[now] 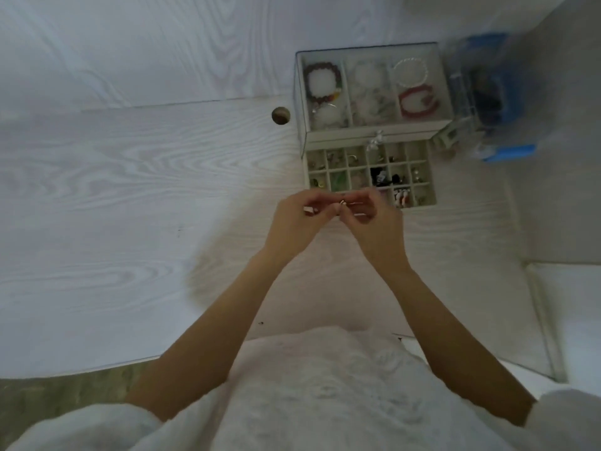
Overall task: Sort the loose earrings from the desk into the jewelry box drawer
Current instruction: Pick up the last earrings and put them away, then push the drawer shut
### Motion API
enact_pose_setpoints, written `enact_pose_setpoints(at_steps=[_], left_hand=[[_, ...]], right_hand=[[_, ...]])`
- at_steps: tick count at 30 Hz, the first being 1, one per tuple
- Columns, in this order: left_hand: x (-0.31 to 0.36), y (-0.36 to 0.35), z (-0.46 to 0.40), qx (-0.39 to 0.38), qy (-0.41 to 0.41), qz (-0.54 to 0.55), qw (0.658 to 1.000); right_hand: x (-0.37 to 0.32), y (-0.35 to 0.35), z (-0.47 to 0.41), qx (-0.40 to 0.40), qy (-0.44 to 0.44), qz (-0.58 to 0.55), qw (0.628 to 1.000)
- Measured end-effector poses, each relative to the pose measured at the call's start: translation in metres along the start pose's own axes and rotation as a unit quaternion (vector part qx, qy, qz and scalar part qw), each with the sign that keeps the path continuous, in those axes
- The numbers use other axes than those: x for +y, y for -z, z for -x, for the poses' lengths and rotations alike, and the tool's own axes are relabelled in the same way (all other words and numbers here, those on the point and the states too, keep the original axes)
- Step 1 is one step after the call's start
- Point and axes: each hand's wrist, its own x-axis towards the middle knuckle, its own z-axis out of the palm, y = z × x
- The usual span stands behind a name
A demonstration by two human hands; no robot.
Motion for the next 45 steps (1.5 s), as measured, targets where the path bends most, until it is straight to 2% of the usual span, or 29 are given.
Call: enact_pose_setpoints(at_steps=[4, 7, 12, 17, 19, 26, 34, 36, 39, 41, 45], left_hand=[[0.035, -0.057, -0.037, -0.037, -0.102, -0.073, 0.991], [0.049, -0.089, -0.063, -0.023, -0.174, -0.171, 0.970], [0.034, -0.098, -0.078, 0.004, -0.130, -0.362, 0.923], [0.013, -0.085, -0.059, -0.038, -0.121, -0.430, 0.894], [0.008, -0.082, -0.053, -0.041, -0.119, -0.437, 0.891], [-0.005, -0.075, -0.044, -0.002, -0.156, -0.415, 0.897], [-0.012, -0.064, -0.033, 0.043, -0.201, -0.409, 0.889], [-0.016, -0.056, -0.025, 0.063, -0.197, -0.396, 0.895], [-0.027, -0.042, -0.012, 0.125, -0.147, -0.364, 0.911], [-0.035, -0.034, -0.004, 0.146, -0.104, -0.342, 0.923], [-0.042, -0.029, 0.002, 0.110, 0.001, -0.243, 0.964]], right_hand=[[0.012, 0.058, -0.023, 0.111, -0.002, 0.017, 0.994], [0.031, 0.086, -0.053, 0.144, 0.003, 0.048, 0.988], [0.063, 0.093, -0.095, 0.114, 0.005, 0.204, 0.972], [0.075, 0.082, -0.114, 0.089, 0.048, 0.381, 0.919], [0.077, 0.080, -0.119, 0.093, 0.048, 0.401, 0.910], [0.082, 0.078, -0.113, 0.097, 0.022, 0.392, 0.915], [0.073, 0.095, -0.056, 0.101, 0.098, 0.262, 0.955], [0.078, 0.099, -0.024, 0.117, 0.080, 0.242, 0.960], [0.087, 0.094, 0.013, 0.124, 0.000, 0.192, 0.973], [0.088, 0.086, 0.021, 0.101, -0.040, 0.166, 0.980], [0.080, 0.068, 0.020, 0.067, -0.076, 0.140, 0.985]])
